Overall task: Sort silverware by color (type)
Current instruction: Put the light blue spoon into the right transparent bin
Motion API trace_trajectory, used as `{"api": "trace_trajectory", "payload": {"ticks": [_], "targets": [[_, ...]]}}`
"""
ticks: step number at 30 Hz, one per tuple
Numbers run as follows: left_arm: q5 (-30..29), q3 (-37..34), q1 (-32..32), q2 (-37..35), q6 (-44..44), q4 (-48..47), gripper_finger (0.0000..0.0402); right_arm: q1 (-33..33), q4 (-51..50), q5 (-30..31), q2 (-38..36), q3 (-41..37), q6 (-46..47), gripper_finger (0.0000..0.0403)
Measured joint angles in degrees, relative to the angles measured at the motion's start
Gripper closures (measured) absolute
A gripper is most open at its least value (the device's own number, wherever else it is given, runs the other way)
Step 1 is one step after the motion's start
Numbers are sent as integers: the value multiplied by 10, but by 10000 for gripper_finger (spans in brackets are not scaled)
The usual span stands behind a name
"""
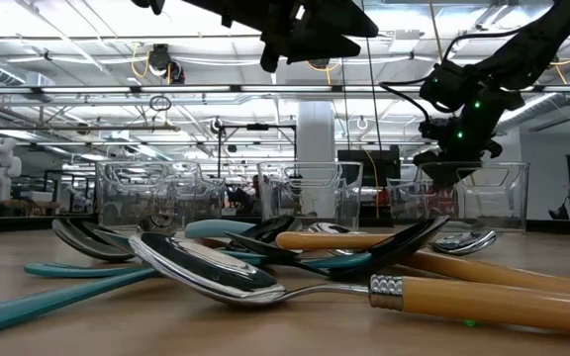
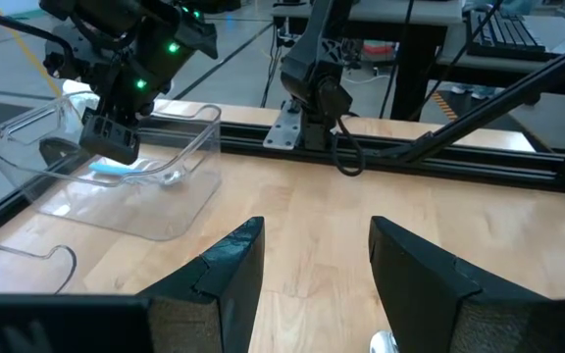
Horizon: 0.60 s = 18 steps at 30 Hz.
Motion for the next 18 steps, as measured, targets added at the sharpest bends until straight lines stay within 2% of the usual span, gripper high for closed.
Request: {"api": "trace_trajectory", "payload": {"ticks": [7,15,18], "targets": [[0,0,0,0,3,-7,218,22,-28,-2,-38,0,11,223],[0,0,2,0,3,-39,218,78,-124,-3,-146,0,69,222],[0,0,5,0,-2,-50,218,112,-150,-38,-189,0,97,222]]}}
